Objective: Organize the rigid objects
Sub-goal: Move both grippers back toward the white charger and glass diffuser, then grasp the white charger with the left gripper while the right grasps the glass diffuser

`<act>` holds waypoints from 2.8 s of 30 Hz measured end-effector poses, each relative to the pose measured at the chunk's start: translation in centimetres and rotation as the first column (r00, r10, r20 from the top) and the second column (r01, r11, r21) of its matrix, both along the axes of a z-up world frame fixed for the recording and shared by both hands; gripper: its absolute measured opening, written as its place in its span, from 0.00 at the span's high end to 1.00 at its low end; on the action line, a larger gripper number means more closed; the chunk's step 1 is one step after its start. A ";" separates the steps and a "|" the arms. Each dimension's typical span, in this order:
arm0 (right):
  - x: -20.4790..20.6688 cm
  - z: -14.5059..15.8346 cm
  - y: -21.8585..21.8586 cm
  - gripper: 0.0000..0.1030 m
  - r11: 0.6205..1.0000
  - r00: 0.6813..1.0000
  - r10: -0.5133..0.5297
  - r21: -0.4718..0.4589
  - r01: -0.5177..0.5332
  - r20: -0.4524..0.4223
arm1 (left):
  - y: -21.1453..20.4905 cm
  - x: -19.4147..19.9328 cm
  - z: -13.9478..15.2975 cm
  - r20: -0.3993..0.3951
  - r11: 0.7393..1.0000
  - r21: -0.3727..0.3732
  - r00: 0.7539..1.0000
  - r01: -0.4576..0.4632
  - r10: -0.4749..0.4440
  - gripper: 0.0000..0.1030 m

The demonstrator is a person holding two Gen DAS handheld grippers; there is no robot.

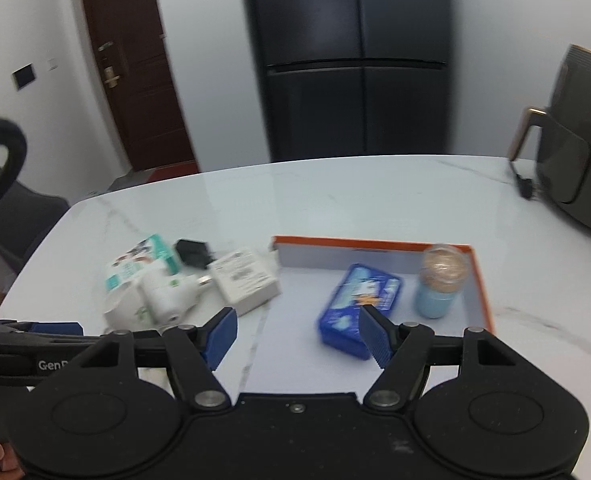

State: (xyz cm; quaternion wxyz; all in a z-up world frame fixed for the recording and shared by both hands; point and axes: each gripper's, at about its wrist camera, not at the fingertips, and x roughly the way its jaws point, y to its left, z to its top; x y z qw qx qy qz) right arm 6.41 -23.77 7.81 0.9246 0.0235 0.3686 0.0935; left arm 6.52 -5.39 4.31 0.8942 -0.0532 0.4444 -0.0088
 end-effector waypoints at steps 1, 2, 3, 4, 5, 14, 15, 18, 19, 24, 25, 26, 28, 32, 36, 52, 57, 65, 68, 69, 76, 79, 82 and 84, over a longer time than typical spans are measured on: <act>-0.1 0.0 0.6 0.22 1.000 1.000 0.011 0.000 -0.011 0.000 | 0.5 -0.3 0.0 0.001 1.000 0.002 1.000 -0.011 0.011 0.04; -0.2 0.0 1.1 0.22 1.000 1.000 0.024 0.000 -0.024 -0.001 | 1.1 -0.6 0.0 -0.001 1.000 0.003 1.000 -0.024 0.024 0.04; -0.3 0.0 1.5 0.22 0.999 0.999 0.034 0.001 -0.034 -0.002 | 1.8 -0.9 -0.1 -0.004 0.999 0.000 0.999 -0.038 0.038 0.04; -0.4 -0.1 1.9 0.22 0.999 0.999 0.046 0.001 -0.046 -0.004 | 2.5 -1.2 -0.1 -0.006 0.999 -0.002 0.999 -0.051 0.051 0.04; -0.5 -0.2 2.4 0.22 0.998 0.998 0.058 -0.001 -0.058 -0.007 | 3.0 -1.3 -0.2 -0.006 0.998 0.001 0.998 -0.061 0.061 0.04; -1.0 -0.8 5.3 0.21 0.993 0.993 0.116 -0.003 -0.116 -0.027 | 7.4 -2.3 -1.4 -0.036 0.989 0.014 0.988 -0.150 0.151 0.04; -1.0 -0.9 5.5 0.21 0.993 0.992 0.121 -0.002 -0.121 -0.031 | 7.7 -2.3 -1.5 -0.039 0.988 0.017 0.987 -0.153 0.154 0.04; -1.0 -1.1 6.2 0.21 0.990 0.990 0.137 -0.002 -0.138 -0.038 | 8.2 -2.1 -1.8 -0.050 0.988 0.016 0.987 -0.155 0.156 0.04; -1.0 -1.3 6.5 0.21 0.990 0.989 0.141 -0.006 -0.141 -0.042 | 8.4 -2.0 -1.9 -0.052 0.988 0.014 0.987 -0.153 0.154 0.04; -0.7 -2.0 7.1 0.21 0.989 0.987 0.145 -0.005 -0.146 -0.067 | 8.5 -1.6 -2.7 -0.067 0.990 0.027 0.988 -0.137 0.139 0.04; -0.7 -2.1 7.2 0.21 0.989 0.987 0.146 -0.005 -0.147 -0.071 | 8.6 -1.5 -2.9 -0.071 0.990 0.030 0.988 -0.134 0.136 0.04; -0.7 -2.2 7.4 0.21 0.989 0.986 0.147 -0.005 -0.148 -0.074 | 8.6 -1.3 -3.2 -0.076 0.991 0.031 0.988 -0.130 0.132 0.04; -0.6 -2.5 7.6 0.21 0.989 0.986 0.147 -0.003 -0.148 -0.083 | 8.7 -1.0 -3.7 -0.086 0.992 0.035 0.988 -0.125 0.128 0.04; -0.5 -3.0 8.0 0.21 0.988 0.984 0.151 -0.005 -0.152 -0.097 | 9.0 -0.3 -4.5 -0.096 0.992 0.036 0.988 -0.120 0.123 0.04; -0.3 -3.5 8.2 0.21 0.989 0.983 0.145 -0.005 -0.146 -0.113 | 9.1 0.6 -5.3 -0.098 0.994 0.051 0.990 -0.096 0.100 0.07; 2.0 -7.6 11.9 0.21 0.983 0.970 0.177 -0.023 -0.183 -0.168 | 9.5 2.1 -7.2 -0.065 0.996 0.081 0.997 0.036 -0.031 0.58; 3.6 -9.1 13.4 0.21 0.981 0.968 0.172 -0.054 -0.185 -0.182 | 9.8 2.6 -7.4 -0.035 0.995 0.088 0.998 0.053 -0.050 0.59; 5.0 -11.3 15.0 0.32 0.978 0.960 0.174 -0.072 -0.194 -0.222 | 11.1 2.1 -7.1 -0.027 0.998 0.057 0.999 0.039 -0.037 0.59; 4.8 -11.7 15.6 0.43 0.974 0.963 0.185 -0.095 -0.206 -0.195 | 11.4 1.7 -7.0 -0.030 0.998 0.059 0.999 0.024 -0.022 0.59; 4.7 -11.7 15.8 0.45 0.973 0.964 0.187 -0.100 -0.208 -0.191 | 11.5 1.6 -7.0 -0.031 0.998 0.059 0.999 0.019 -0.017 0.59; 4.3 -10.9 15.2 0.45 0.978 0.967 0.172 -0.087 -0.191 -0.190 | 11.5 0.8 -5.6 -0.011 0.999 0.054 1.000 -0.006 0.006 0.59; 3.5 -9.8 14.9 0.45 0.977 0.969 0.180 -0.086 -0.197 -0.169 | 10.9 0.5 -4.8 0.004 0.999 0.049 1.000 -0.014 0.014 0.59; 2.9 -8.5 14.5 0.45 0.976 0.971 0.190 -0.077 -0.203 -0.145 | 10.4 0.0 -3.8 0.021 0.999 0.047 1.000 -0.020 0.019 0.59; 2.4 -7.6 14.2 0.45 0.975 0.972 0.196 -0.082 -0.207 -0.126 | 9.9 -0.3 -3.2 0.031 0.999 0.045 0.999 -0.026 0.025 0.59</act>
